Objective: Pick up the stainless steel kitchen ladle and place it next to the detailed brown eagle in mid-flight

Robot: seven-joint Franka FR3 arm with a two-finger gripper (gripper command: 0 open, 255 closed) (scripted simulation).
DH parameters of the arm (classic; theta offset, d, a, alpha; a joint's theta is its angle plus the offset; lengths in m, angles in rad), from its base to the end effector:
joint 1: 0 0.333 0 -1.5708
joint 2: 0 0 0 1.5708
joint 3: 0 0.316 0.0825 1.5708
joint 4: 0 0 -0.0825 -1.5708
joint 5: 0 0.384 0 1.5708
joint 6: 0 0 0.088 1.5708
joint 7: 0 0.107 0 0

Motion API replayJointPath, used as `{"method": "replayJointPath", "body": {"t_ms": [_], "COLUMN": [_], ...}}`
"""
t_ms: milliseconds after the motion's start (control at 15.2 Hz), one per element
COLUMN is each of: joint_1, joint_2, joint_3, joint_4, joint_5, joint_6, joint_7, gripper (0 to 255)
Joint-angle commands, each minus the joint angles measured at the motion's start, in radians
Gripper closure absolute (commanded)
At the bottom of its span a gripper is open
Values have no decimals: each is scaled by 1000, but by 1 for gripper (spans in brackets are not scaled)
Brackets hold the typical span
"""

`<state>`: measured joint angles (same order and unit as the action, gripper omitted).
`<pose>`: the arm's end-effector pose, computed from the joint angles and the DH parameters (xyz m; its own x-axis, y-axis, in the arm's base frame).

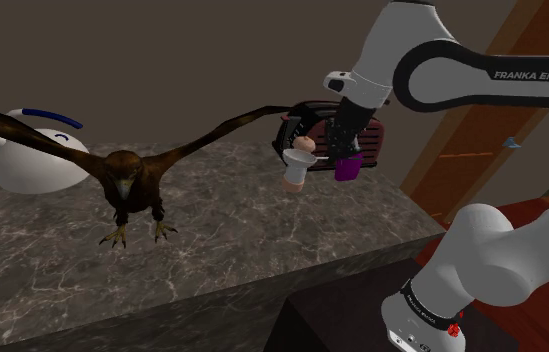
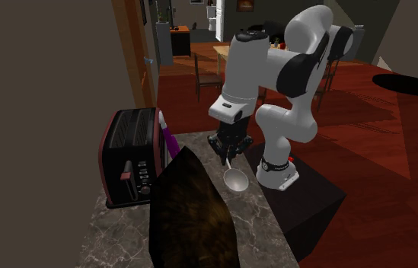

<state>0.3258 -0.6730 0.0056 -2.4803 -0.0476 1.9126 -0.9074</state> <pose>0.3405 0.1138 0.5247 0.3126 0.9496 0.0253 0.9429 -0.3134 0.1131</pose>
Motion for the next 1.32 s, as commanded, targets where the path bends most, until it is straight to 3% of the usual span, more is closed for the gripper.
{"method": "replayJointPath", "body": {"t_ms": [0,1254], "joint_1": [0,-3], "joint_2": [1,72], "joint_3": [1,1], "joint_4": [-27,-239], "joint_5": [0,-8], "joint_6": [28,311], "joint_7": [2,16], "gripper": [255,255]}}
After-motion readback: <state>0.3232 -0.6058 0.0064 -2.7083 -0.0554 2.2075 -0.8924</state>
